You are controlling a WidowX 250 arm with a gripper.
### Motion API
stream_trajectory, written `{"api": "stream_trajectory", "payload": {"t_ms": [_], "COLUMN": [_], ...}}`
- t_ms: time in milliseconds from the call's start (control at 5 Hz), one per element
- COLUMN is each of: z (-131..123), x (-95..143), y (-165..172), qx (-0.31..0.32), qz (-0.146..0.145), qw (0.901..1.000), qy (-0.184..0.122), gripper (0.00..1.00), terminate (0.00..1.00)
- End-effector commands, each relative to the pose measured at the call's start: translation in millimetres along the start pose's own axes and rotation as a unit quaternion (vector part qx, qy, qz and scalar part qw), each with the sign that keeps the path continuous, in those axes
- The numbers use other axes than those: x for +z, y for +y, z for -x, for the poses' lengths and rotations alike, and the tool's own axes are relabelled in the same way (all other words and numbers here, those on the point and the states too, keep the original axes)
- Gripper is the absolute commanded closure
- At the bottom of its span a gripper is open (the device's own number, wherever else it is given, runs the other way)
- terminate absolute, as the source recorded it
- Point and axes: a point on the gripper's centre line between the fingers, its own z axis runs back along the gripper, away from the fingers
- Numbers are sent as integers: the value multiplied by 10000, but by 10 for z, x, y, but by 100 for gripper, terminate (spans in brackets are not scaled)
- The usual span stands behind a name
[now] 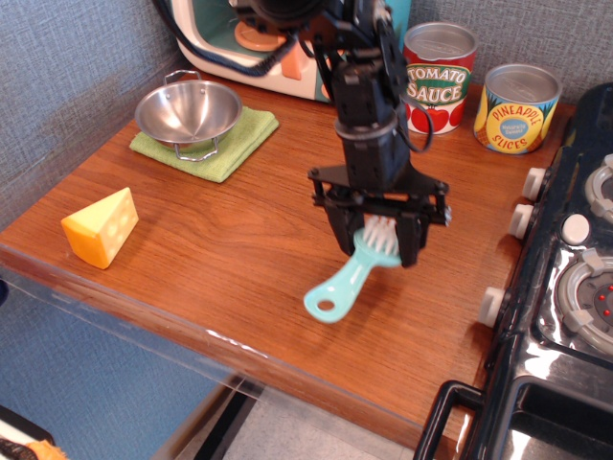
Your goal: Move the blue spoon to the front corner opposite the cheese.
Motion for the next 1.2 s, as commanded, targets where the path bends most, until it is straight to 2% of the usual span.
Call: {"api": "stream_trajectory", "payload": {"t_ms": [0, 200, 400, 800, 1000], "z": [8, 28, 25, -26, -44], "x": [-108, -176, -132, 231, 641], "y": [-263, -321, -301, -186, -79], "qx": [186, 319, 391, 223, 22], "qz": [-152, -131, -290, -212, -205], "qw": [9994, 9992, 9985, 9986, 9980], "qy": [-231, -206, -252, -441, -603], "gripper": [100, 100, 0, 0, 0], "terminate": [0, 0, 0, 0, 0]}}
